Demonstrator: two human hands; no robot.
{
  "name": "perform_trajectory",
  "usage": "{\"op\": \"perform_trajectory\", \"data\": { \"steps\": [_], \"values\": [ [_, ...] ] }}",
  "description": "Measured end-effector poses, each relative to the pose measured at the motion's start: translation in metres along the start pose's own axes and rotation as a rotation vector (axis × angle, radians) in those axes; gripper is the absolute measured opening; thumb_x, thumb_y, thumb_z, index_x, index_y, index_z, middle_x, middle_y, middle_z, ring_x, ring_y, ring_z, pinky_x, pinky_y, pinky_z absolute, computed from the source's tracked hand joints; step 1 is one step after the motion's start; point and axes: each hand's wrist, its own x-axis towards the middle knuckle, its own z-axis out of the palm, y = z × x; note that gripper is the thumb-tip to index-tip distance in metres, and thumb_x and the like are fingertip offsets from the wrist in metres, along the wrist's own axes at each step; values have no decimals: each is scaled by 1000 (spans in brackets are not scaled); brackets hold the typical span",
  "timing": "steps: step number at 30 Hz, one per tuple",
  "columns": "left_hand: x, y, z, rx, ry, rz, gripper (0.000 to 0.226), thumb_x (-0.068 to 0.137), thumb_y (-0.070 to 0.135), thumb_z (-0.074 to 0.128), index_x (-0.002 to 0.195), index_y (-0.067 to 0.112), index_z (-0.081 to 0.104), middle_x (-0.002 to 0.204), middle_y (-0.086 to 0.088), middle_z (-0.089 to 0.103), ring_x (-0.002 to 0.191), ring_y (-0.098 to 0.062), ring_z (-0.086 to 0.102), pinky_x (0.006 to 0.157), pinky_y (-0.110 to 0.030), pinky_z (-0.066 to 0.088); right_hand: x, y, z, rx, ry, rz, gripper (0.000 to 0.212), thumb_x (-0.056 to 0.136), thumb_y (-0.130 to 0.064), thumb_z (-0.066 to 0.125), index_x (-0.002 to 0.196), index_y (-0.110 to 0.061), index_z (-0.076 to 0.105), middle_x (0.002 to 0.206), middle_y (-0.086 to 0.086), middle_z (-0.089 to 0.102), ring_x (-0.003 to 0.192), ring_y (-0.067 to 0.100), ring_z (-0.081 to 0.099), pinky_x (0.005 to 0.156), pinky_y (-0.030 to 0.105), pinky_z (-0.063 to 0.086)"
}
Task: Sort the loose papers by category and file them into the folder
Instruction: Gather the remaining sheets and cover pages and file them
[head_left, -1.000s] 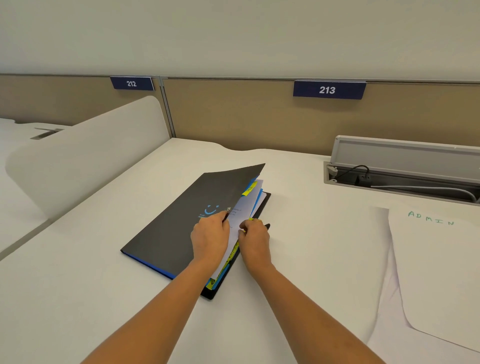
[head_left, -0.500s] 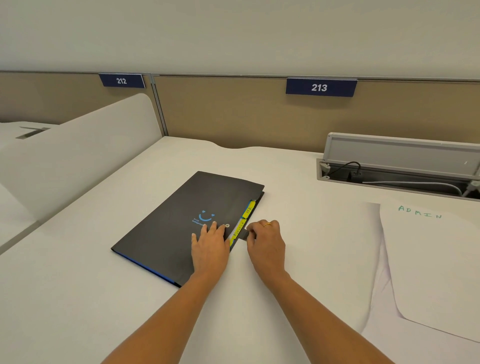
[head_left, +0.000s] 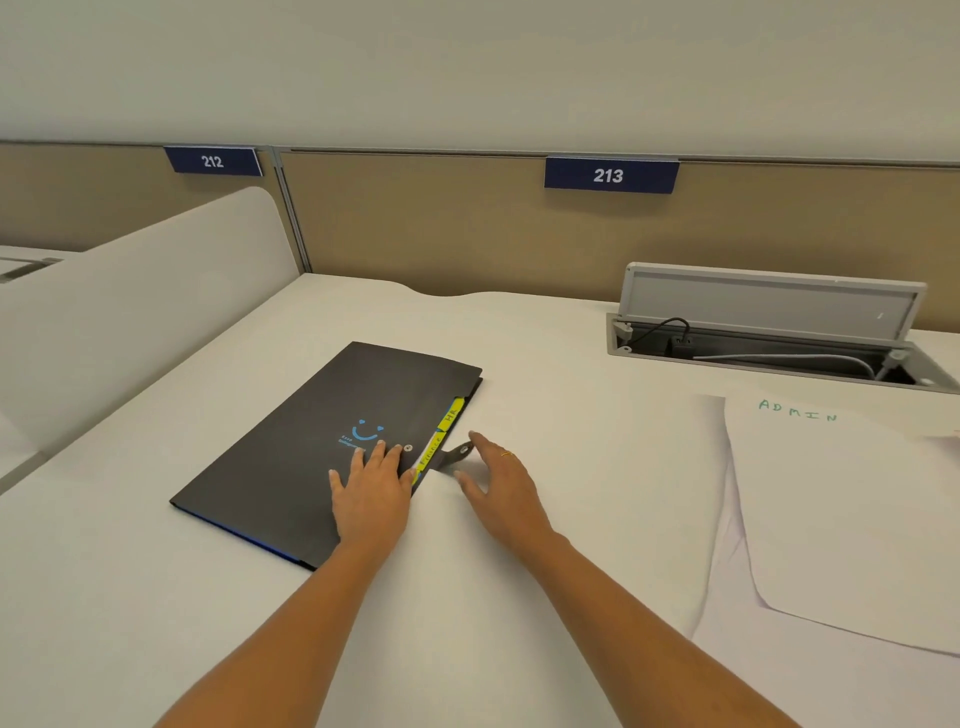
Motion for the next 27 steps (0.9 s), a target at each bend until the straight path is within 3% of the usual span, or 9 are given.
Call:
{"op": "perform_trajectory", "data": {
  "steps": [3, 6, 9, 11, 13, 16, 21, 24, 27],
  "values": [
    [2, 2, -3, -7, -9, -20, 45, 99, 38, 29, 143, 24, 31, 153, 1, 24, 143, -21, 15, 114, -53, 13, -5, 1, -5, -6, -50, 27, 59, 97, -26, 46, 149, -20, 19, 152, -4, 28, 140, 14, 25, 110, 20, 18],
    [2, 8, -8, -170, 32, -88, 41, 98, 36, 35, 134, 21, 46, 145, -5, 39, 138, -25, 28, 113, -55, 13, -13, 6, -13, -41, -64, 46, 56, 97, -26, 45, 148, -17, 23, 152, -2, 29, 139, 14, 25, 111, 20, 17],
    [-8, 28, -15, -583, 219, -149, 31, 96, 24, 44, 122, 13, 57, 127, -9, 56, 120, -28, 49, 108, -52, 30, -24, 17, -27, -77, -57, 64, 49, 97, -25, 44, 144, -16, 31, 149, -1, 34, 138, 14, 28, 108, 17, 16],
    [-21, 48, -19, -743, 365, -100, 27, 92, 14, 50, 117, 10, 59, 123, -9, 59, 114, -28, 52, 100, -43, 41, -32, 27, -41, -84, -28, 92, 45, 97, -21, 44, 141, -15, 36, 146, 0, 38, 136, 14, 31, 105, 14, 17],
    [-36, 70, -20, -776, 494, -15, 24, 87, 4, 56, 110, 7, 61, 117, -9, 59, 113, -28, 51, 94, -29, 38, -41, 39, -58, -94, 20, 133, 41, 96, -18, 44, 137, -14, 41, 142, 0, 42, 133, 14, 34, 102, 14, 20],
    [-59, 105, -15, -748, 548, 50, 28, 81, 1, 61, 108, 7, 59, 115, -11, 56, 111, -31, 48, 87, -32, 35, -59, 61, -89, -142, 144, 179, 34, 95, -17, 45, 129, -13, 50, 135, -1, 49, 128, 14, 41, 98, 15, 26],
    [-87, 155, 11, -766, 192, 253, 25, 86, 8, 59, 110, 12, 58, 118, -3, 54, 116, -25, 46, 88, -32, 40, -97, 101, -148, -277, 331, 313, 31, 93, -19, 49, 123, -12, 55, 136, 0, 50, 127, 16, 41, 98, 22, 32],
    [-103, 182, 24, -696, -104, 336, 31, 91, 20, 54, 122, 15, 52, 132, 1, 47, 128, -17, 37, 99, -25, 33, -122, 124, -175, -396, 376, 450, 40, 94, -29, 48, 131, -13, 50, 148, 7, 36, 140, 20, 27, 114, 35, 19],
    [-115, 205, 33, -555, -234, 429, 43, 94, 31, 48, 134, 18, 42, 148, 2, 33, 139, -14, 24, 113, -28, 20, -141, 142, -189, -534, 268, 614, 53, 97, -46, 37, 142, -17, 34, 157, 8, 16, 146, 20, 9, 116, 43, 8]
  ]
}}
